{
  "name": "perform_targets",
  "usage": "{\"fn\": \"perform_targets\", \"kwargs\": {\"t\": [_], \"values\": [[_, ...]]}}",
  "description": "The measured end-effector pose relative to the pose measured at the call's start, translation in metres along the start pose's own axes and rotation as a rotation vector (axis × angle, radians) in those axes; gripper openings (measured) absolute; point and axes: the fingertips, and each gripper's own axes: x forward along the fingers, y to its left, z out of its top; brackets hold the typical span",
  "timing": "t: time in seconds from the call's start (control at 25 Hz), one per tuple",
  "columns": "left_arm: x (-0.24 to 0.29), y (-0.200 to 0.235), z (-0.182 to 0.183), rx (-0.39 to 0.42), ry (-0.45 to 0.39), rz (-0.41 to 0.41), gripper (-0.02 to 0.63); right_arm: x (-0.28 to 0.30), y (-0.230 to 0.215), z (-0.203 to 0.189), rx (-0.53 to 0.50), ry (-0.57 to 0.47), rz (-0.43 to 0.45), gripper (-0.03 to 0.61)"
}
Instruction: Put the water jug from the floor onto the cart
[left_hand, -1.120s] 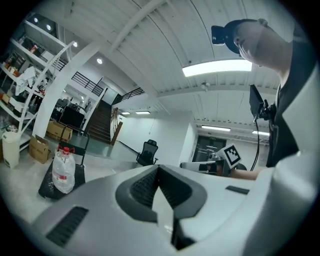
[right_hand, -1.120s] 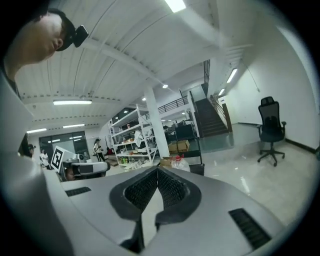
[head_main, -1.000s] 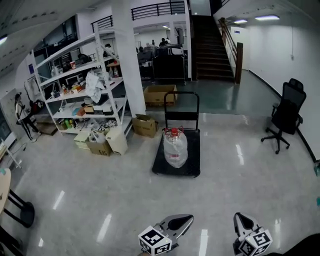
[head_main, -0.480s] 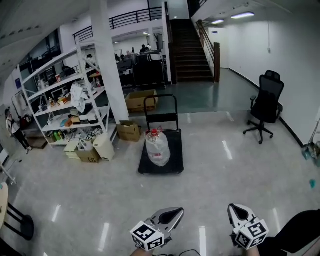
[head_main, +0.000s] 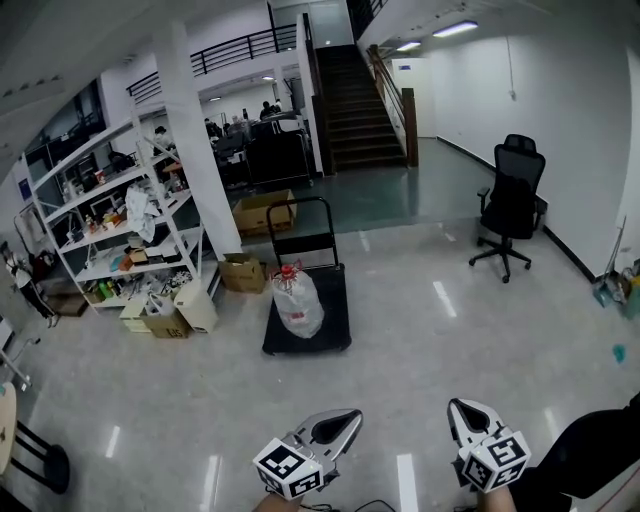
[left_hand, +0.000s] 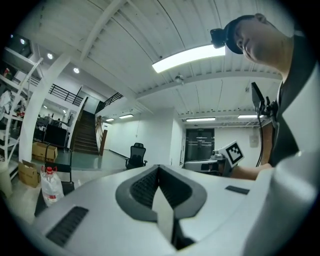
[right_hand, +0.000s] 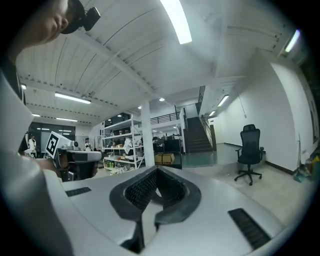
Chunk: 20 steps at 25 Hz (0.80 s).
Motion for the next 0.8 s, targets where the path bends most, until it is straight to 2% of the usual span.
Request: {"fn": "perform_targets", "kwargs": {"t": [0.12,0.44,0.8], "values": [[0.003,-0.006,0.002,0.027,0.012,-0.013,0.002,0.001,-0.001,0.005,-0.009,-0.006,0.009,0.001],[-0.008,-0.005,0.004,0.025,-0.011,-0.001,0.002,0.004,0.005,0.007,-0.019,-0.014,0.022,0.000],[-0.018,-0.006,0.001,0.015,0.000,0.007,0.002,0.000,0.014,0.011,-0.028,-0.018,0.027,0.000]]}}
